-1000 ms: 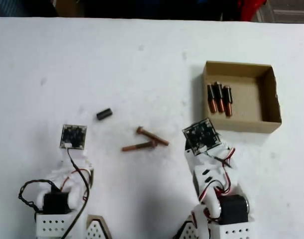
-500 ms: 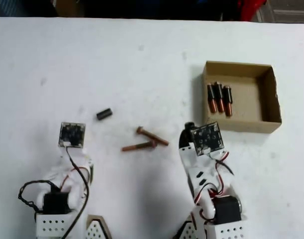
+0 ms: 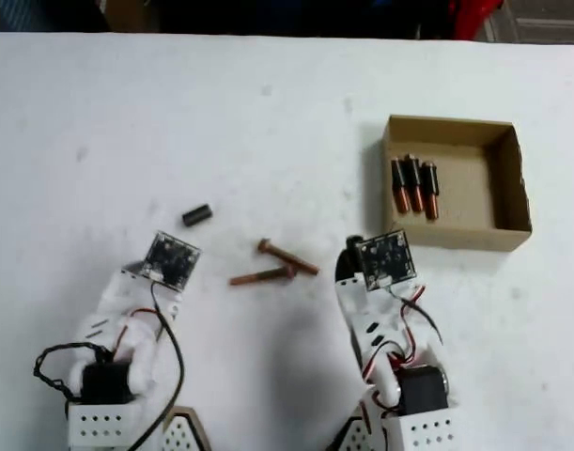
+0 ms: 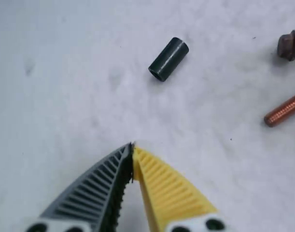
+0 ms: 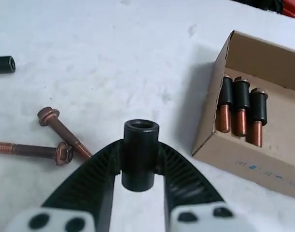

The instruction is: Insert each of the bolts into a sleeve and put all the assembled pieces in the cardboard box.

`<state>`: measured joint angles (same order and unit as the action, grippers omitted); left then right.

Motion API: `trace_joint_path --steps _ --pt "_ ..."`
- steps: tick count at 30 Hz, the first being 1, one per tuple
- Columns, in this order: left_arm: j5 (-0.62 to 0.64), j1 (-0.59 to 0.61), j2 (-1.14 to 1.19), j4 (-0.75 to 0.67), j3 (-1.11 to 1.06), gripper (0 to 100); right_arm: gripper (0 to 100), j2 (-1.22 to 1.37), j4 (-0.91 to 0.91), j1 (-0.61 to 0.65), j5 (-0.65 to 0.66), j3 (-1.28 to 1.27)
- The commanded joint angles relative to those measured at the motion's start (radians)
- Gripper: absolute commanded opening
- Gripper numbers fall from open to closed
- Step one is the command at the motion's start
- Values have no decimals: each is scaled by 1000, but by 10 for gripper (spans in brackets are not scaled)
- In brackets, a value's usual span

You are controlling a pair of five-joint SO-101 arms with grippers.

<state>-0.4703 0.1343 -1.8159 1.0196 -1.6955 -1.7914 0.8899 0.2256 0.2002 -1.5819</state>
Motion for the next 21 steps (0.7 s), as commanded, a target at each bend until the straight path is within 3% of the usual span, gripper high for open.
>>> trace_joint_path --steps 1,11,17,21 --pt "-9 1 -8 -31 66 20 16 -12 -39 -5 -11 2" --pt "-34 -1 36 68 304 20 16 -12 -35 -5 -11 2" --pt "-126 -7 351 64 488 20 16 -12 -33 -5 -11 2" --pt "-253 -81 573 64 585 20 16 -12 -33 -5 -11 2"
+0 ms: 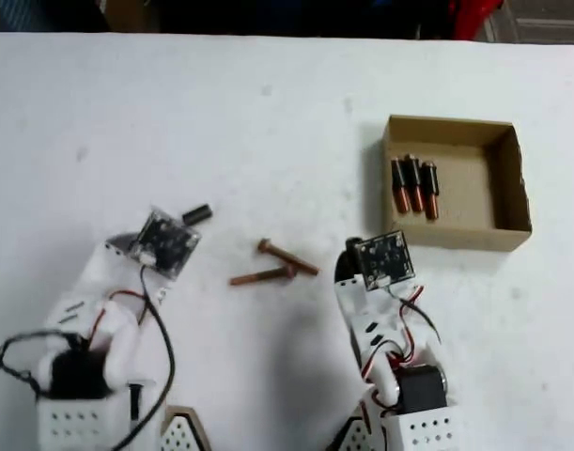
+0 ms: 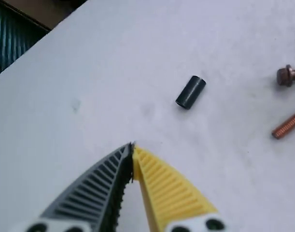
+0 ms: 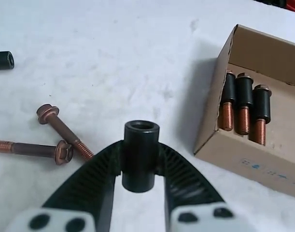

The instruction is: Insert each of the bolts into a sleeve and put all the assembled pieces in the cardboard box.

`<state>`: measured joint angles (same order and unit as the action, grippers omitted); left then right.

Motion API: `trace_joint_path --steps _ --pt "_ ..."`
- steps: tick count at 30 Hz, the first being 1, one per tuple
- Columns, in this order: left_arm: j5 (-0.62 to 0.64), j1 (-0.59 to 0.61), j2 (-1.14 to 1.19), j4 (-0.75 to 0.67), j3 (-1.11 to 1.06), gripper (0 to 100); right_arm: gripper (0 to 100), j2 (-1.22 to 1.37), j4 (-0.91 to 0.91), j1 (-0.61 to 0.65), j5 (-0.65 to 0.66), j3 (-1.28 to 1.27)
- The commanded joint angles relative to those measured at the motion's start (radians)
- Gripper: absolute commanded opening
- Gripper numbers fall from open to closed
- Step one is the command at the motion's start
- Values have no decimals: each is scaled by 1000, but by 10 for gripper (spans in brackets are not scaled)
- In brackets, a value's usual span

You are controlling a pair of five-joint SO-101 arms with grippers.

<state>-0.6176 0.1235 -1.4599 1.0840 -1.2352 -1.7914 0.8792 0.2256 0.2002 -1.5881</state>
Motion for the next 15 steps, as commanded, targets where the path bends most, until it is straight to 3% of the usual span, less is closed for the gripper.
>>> trace_joint_path --steps 1,15 --pt "-121 -94 263 -2 146 20 16 -12 -21 -4 -11 8" --pt "-129 -363 800 -141 310 20 16 -12 -21 -2 -11 8"
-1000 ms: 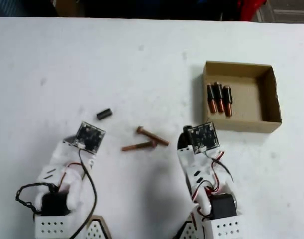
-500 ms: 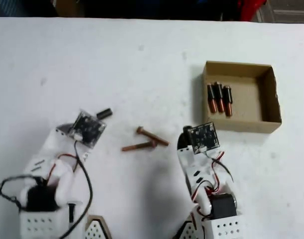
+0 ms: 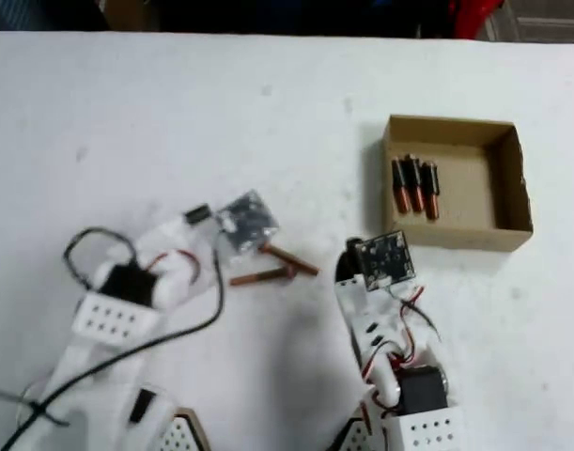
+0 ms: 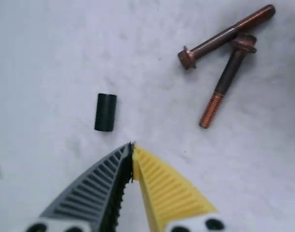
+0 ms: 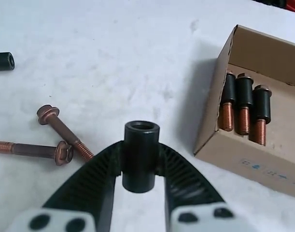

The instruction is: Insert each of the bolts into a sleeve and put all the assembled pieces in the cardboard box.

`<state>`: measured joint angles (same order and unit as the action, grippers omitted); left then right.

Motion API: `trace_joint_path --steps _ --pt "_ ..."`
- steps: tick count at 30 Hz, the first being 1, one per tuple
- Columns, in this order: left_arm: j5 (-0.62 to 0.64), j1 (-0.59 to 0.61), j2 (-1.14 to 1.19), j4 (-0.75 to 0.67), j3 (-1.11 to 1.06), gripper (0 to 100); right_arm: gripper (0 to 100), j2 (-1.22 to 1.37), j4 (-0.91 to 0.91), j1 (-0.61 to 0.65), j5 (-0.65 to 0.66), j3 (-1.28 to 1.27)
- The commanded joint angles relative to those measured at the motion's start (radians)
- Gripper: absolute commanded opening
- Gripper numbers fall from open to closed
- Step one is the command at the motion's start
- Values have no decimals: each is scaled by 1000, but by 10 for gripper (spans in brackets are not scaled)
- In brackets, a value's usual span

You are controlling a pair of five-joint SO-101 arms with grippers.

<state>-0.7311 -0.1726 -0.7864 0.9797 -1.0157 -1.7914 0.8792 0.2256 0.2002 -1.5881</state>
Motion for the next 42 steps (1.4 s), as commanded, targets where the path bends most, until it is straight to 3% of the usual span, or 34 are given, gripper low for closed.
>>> trace_joint_path --steps 1,8,24,34,42 --pt "-17 -79 163 -38 107 21 16 -12 -21 -2 -11 8" --pt "-18 -116 412 -38 259 139 16 -12 -19 -2 -11 8" --pt "-14 -177 929 -28 638 142 16 -12 -19 -2 -9 8" --pt "-12 -182 877 89 703 140 16 -12 -19 -2 -9 8" --pt "-11 -295 776 126 621 139 16 -12 -19 -2 -9 8"
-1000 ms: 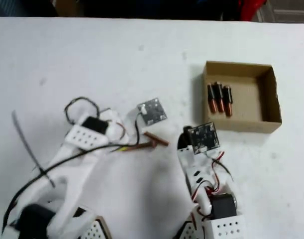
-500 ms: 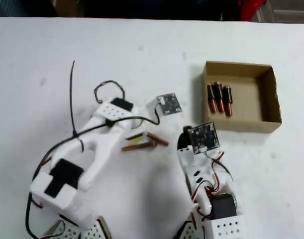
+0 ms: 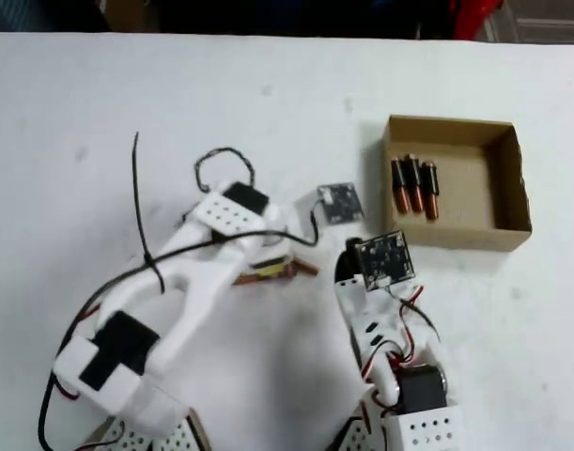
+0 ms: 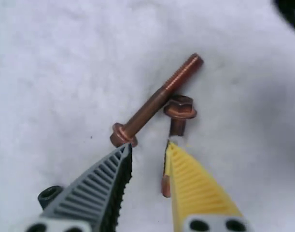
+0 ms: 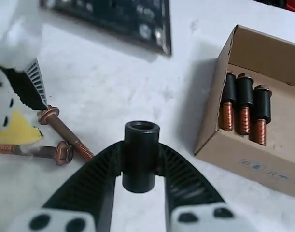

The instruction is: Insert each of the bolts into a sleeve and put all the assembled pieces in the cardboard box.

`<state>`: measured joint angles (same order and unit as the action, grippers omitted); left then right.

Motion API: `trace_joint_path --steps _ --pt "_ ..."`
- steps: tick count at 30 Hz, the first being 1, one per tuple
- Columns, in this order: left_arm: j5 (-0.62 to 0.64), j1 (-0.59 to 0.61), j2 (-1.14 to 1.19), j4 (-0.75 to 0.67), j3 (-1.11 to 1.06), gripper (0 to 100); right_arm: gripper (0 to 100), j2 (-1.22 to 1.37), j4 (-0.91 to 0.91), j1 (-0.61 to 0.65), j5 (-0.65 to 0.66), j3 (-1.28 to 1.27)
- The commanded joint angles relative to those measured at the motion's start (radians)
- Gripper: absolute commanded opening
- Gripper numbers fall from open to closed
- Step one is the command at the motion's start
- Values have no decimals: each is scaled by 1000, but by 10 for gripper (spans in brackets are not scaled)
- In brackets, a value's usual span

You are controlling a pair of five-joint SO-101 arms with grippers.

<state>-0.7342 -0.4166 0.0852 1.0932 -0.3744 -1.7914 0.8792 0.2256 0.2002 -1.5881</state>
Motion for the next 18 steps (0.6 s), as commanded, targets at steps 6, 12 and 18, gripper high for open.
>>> trace_joint_path --steps 6,12,18 --pt "34 -56 -128 12 -52 142 16 -12 1 -4 -9 8" --pt "32 -58 -128 11 -91 142 16 -12 1 -4 -9 8" --pt "32 -53 -125 -48 -94 142 16 -12 1 -4 -9 8"
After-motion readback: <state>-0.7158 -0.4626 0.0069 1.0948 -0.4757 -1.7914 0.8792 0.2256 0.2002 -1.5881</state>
